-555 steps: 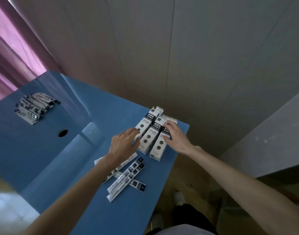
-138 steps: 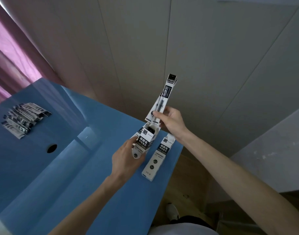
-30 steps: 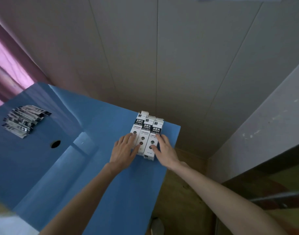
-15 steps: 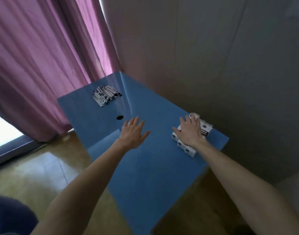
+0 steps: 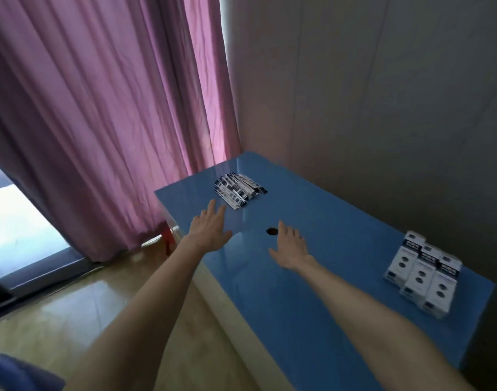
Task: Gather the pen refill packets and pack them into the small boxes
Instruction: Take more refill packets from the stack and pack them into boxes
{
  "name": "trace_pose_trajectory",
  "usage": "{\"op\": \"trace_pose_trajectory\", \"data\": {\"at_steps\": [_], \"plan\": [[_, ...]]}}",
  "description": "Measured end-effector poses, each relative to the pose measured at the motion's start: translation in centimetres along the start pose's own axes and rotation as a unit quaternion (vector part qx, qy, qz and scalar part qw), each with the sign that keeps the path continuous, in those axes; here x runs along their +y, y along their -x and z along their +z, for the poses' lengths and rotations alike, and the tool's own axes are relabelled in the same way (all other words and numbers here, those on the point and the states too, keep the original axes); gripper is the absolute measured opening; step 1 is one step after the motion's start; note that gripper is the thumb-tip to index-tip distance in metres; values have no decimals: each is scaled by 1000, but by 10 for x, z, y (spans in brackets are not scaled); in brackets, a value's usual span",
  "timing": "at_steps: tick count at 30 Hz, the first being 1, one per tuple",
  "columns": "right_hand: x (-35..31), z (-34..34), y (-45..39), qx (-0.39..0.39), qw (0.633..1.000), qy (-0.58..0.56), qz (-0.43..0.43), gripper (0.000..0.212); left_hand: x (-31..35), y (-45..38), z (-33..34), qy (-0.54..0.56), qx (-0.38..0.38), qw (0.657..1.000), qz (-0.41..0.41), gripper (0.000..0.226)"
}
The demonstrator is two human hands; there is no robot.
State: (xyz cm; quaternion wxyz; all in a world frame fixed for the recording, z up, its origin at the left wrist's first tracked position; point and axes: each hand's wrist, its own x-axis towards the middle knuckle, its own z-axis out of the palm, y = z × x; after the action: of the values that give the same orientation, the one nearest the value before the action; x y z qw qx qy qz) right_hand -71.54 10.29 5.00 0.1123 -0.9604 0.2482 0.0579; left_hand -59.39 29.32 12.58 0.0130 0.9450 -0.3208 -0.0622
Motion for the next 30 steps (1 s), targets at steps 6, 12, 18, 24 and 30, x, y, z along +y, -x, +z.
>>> {"op": "trace_pose_trajectory", "data": {"at_steps": [6, 12, 18, 24, 30], "plan": [[-119, 9, -53, -26, 1000, 9, -15, 82, -113, -36, -32, 36, -60, 996, 51, 86], [-154, 16, -109, -22, 1000, -8, 15, 81, -184, -77, -37, 16, -72, 993, 87, 82], [-157, 38, -186, -26, 998, 4, 51, 93, -211, -156, -33, 12, -94, 985, 142, 77], [-164, 49, -282, 38, 995, 59, 73, 93, -223, -258, -33, -26, -65, 974, 215, 69], [-165, 70, -324, 83, 990, 46, 105, 64, -211, -329, 18, -36, -46, 949, 309, 71]]}}
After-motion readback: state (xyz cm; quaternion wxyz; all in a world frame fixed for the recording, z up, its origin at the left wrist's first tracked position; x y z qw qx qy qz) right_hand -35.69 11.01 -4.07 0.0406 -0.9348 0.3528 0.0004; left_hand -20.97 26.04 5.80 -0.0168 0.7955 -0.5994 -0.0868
